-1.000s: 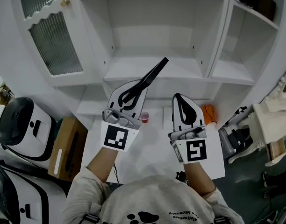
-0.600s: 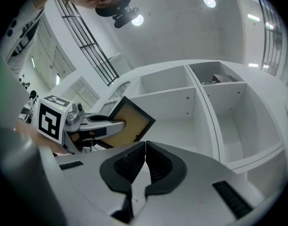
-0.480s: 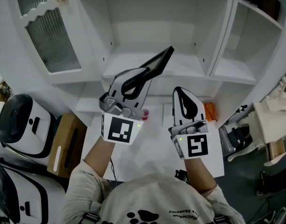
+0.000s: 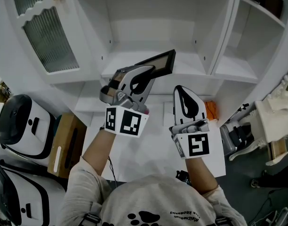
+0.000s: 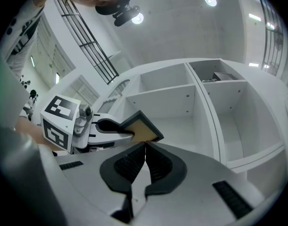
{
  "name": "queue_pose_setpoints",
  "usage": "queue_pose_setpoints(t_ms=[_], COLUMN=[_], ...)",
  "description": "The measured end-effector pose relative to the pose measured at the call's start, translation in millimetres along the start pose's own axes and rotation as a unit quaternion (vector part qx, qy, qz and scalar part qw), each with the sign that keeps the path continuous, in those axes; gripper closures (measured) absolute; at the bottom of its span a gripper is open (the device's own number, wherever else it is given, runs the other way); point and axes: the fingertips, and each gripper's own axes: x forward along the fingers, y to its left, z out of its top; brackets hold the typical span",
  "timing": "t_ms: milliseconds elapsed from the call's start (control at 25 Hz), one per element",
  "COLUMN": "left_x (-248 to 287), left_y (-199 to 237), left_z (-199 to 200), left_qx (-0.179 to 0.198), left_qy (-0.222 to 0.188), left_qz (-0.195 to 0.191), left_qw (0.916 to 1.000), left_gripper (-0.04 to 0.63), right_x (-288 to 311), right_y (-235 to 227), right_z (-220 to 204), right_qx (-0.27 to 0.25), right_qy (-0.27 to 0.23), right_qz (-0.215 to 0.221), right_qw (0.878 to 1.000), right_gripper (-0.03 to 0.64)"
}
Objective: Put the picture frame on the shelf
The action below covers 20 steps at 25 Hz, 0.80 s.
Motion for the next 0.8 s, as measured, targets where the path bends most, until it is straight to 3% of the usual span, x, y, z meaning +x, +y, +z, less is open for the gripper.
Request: queue_pose_setpoints(t_ms=[240,560,800], left_x=[12,29,44], left_y=[-13,-30,-25], left_z=[-16,-38,-48], left_qx=[0.064,0.14,0.129], left_qy=[0.041,0.085,0.111], left_qz=[-0.028,-0.088,-0.133], left_qw=[0.9967,0.9826,0.9764], left_gripper=[0.566,0.566,0.566], right_x=[3,9,13], right_y=[3,6,2], right_z=[-3,-10,-15], right_qx=[-0.001,0.0,0.004], right_qy=[0.003,0.012,0.016], right_qz=[0.003,0.006,0.004], right_qw=[1.0,1.0,1.0], right_gripper=[0.583,0.583,0.583])
